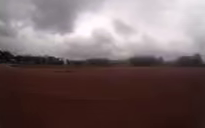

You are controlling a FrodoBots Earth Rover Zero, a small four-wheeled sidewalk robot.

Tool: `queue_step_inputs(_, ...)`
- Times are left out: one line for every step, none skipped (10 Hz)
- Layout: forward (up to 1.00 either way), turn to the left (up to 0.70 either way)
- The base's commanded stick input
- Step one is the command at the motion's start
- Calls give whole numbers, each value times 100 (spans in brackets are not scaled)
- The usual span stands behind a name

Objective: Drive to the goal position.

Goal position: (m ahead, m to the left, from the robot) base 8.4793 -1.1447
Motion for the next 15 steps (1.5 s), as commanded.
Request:
queue_step_inputs(70, 0)
queue_step_inputs(70, 0)
queue_step_inputs(70, 0)
queue_step_inputs(70, -35)
queue_step_inputs(70, -35)
queue_step_inputs(70, -35)
queue_step_inputs(70, -35)
queue_step_inputs(70, -35)
queue_step_inputs(70, -35)
queue_step_inputs(70, -35)
queue_step_inputs(70, -35)
queue_step_inputs(70, -35)
queue_step_inputs(70, -35)
queue_step_inputs(70, -35)
queue_step_inputs(70, -35)
